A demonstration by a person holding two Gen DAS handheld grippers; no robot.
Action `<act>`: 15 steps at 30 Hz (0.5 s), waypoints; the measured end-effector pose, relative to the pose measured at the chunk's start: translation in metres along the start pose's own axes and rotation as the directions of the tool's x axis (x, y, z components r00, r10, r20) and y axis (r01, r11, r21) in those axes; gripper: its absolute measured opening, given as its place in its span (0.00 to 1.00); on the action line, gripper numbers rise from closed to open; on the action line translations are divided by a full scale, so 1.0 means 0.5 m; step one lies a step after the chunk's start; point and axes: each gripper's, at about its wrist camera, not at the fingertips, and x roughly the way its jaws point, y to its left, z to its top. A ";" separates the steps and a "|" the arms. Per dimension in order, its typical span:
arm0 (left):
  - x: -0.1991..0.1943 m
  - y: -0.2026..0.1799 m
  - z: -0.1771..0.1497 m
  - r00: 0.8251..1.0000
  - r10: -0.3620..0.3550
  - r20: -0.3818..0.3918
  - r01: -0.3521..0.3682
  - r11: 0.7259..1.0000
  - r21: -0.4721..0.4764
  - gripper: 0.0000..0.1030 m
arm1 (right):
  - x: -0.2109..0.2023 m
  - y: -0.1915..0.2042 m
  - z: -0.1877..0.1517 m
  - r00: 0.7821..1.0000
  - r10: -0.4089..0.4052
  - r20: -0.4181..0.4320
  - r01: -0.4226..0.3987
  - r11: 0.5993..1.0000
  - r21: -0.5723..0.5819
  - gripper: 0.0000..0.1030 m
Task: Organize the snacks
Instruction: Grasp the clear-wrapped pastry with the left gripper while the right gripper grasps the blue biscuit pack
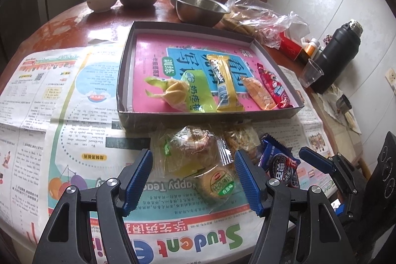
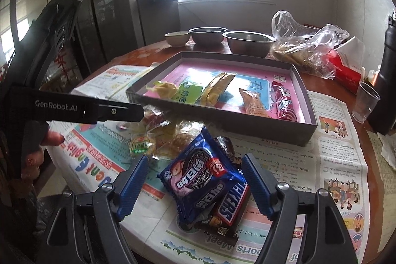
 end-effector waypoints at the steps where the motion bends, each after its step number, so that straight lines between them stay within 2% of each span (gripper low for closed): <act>1: 0.003 0.000 -0.001 1.000 0.001 -0.004 -0.001 1.000 0.002 0.68 | 0.003 0.002 -0.002 1.000 -0.004 -0.005 0.004 1.000 -0.009 0.75; 10: 0.022 0.000 -0.006 0.999 0.017 -0.027 -0.017 1.000 0.013 0.68 | 0.025 0.033 -0.023 0.997 -0.069 -0.031 0.064 0.988 -0.141 0.75; 15: 0.029 0.003 -0.006 0.999 0.019 -0.035 -0.019 1.000 0.014 0.68 | 0.033 0.040 -0.031 0.996 -0.087 -0.035 0.080 0.981 -0.175 0.76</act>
